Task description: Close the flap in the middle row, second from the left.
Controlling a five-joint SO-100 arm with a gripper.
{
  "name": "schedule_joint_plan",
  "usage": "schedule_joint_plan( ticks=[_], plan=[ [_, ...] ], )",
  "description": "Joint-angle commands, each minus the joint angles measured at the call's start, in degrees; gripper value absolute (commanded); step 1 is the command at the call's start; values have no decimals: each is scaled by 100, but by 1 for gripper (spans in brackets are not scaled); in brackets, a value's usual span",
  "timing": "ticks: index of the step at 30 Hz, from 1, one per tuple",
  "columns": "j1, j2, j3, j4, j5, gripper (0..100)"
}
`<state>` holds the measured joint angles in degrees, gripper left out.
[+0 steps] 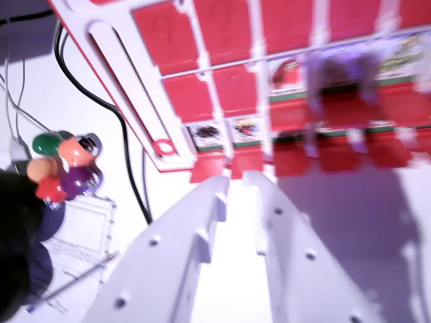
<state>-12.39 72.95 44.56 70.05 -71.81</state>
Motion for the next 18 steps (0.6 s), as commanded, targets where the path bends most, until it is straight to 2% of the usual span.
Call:
schedule_joint_plan(
  ticks=[1, 9, 18],
  plan=[
    [35, 1547, 290, 70, -404, 2],
    [132, 3208, 1696, 97, -976, 2],
    [264, 4676, 3006, 62, -1406, 2]
  ],
)
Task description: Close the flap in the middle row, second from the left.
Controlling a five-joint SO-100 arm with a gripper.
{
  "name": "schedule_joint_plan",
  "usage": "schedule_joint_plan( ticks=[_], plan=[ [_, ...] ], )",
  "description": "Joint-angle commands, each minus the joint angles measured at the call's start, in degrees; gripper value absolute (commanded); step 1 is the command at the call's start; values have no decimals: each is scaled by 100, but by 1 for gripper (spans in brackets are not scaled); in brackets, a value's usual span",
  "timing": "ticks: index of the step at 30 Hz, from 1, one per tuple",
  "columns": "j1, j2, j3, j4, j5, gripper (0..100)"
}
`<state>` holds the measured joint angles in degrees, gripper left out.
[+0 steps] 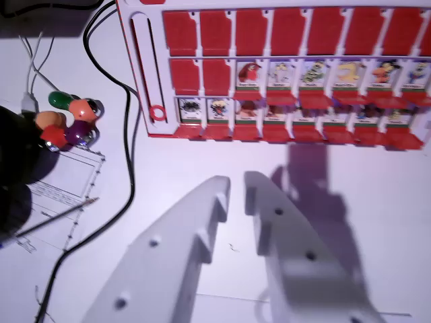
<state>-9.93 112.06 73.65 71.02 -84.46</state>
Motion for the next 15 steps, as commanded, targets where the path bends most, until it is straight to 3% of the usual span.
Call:
schedule_joint_plan(
  ticks=[1, 15],
  plan=[
    [35, 879, 193, -53, -185, 2],
    [264, 1951, 967, -185, -483, 2]
  ],
)
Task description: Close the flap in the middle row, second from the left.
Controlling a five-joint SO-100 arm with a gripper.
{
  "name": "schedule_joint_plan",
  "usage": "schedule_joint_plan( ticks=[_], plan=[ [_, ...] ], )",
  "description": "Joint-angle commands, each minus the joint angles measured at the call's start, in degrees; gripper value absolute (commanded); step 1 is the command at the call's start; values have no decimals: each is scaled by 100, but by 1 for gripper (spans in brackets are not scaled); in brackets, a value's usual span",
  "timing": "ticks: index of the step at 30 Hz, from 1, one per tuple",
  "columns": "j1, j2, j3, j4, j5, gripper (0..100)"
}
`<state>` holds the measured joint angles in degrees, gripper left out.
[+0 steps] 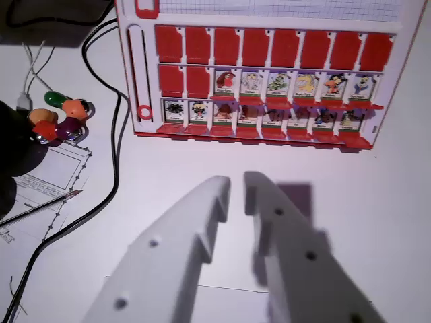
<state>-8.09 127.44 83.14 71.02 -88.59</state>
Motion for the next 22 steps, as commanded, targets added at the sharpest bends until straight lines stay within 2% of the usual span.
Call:
schedule_joint_plan(
  ticks=[1, 10, 22],
  plan=[
    [105, 501, 88, -185, -97, 2],
    [158, 949, 431, -185, -88, 2],
    [176, 1151, 334, -255, -44, 2]
  ],
)
